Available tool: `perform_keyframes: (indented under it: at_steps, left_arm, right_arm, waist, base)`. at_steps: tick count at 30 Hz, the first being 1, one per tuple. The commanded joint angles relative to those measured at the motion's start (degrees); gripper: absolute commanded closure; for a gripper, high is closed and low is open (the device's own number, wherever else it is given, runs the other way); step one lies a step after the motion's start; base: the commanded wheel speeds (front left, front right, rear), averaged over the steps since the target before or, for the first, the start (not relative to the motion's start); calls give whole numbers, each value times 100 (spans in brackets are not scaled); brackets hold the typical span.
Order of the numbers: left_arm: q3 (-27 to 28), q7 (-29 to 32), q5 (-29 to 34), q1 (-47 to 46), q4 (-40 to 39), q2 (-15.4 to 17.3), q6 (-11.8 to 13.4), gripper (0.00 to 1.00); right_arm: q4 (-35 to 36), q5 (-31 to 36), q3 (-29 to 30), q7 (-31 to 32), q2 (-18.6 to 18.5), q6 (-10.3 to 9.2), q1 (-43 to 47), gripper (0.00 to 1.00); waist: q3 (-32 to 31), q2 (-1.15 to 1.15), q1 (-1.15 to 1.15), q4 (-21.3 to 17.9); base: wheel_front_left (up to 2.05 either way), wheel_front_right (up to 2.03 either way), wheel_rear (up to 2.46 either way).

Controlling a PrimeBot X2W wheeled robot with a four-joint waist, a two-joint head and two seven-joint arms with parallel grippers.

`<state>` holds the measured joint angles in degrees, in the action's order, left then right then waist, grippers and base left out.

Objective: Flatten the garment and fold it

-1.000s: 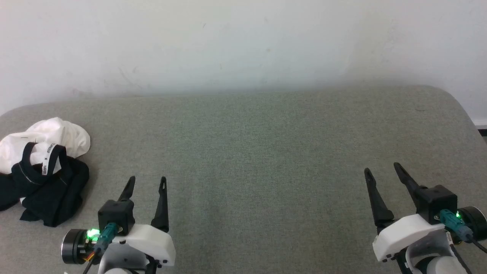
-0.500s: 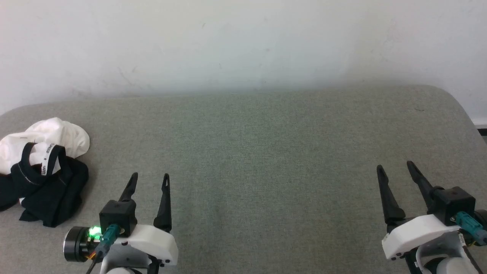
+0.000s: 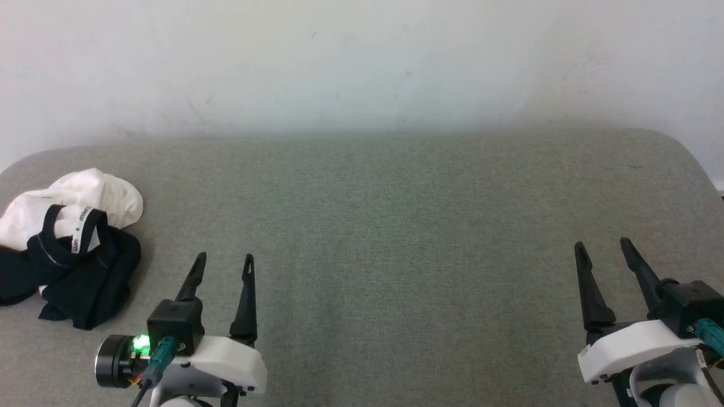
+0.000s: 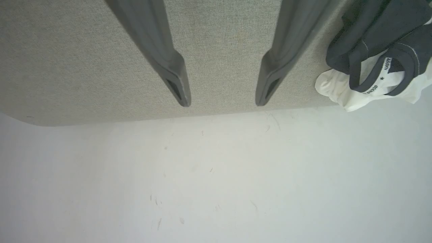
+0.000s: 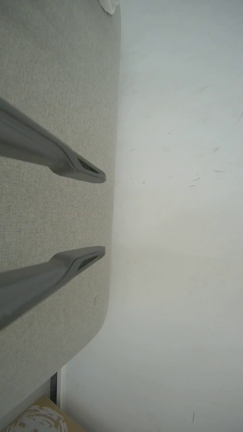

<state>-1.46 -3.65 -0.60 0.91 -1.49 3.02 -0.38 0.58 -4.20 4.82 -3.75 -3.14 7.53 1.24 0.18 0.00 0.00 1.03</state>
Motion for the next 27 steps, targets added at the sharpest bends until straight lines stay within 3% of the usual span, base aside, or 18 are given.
perform_keyframes:
  at_steps: [1, 27]
  left_arm:
    - [-14, -73, -58, 76, -52, -4, 45, 0]
    - [-72, -385, -156, 180, -177, -7, 146, 0]
  right_arm:
    - [13, -61, 30, -65, 8, -1, 47, 0]
    - [-58, -88, -87, -376, 13, -2, 81, 0]
  waist:
    - [-1, 0, 0, 46]
    - [38, 0, 0, 853]
  base:
    - [0, 0, 0]
    - [0, 0, 0]
